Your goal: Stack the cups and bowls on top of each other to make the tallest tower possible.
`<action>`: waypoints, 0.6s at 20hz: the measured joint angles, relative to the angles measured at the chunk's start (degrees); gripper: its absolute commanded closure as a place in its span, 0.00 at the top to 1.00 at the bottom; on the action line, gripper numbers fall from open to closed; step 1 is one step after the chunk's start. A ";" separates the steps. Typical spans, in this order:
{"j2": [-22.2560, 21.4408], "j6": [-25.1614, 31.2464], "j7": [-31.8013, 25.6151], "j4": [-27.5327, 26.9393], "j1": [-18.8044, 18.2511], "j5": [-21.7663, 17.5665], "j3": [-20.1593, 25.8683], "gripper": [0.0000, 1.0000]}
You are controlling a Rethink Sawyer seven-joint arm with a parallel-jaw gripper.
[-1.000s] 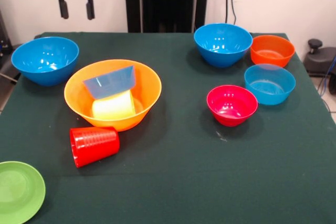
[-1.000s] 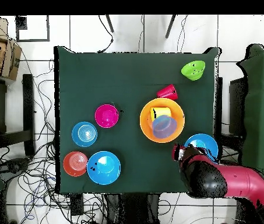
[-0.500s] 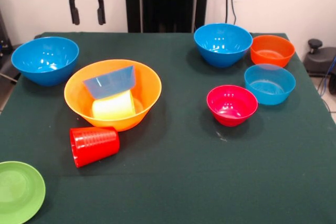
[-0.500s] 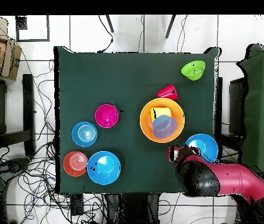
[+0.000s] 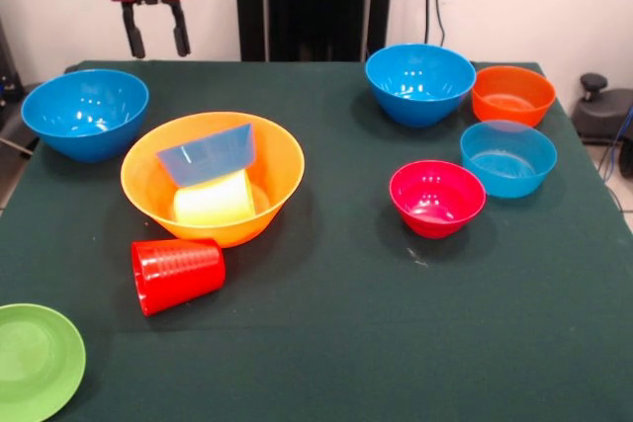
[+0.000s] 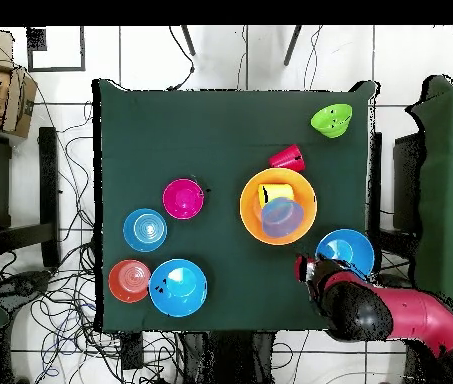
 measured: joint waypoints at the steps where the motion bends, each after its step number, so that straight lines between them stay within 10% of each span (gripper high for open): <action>1: 0.37 0.01 0.00 -0.10 -0.35 -0.18 0.20 1.00; 12: 4.72 0.01 0.00 -2.14 -1.85 -4.33 2.08 1.00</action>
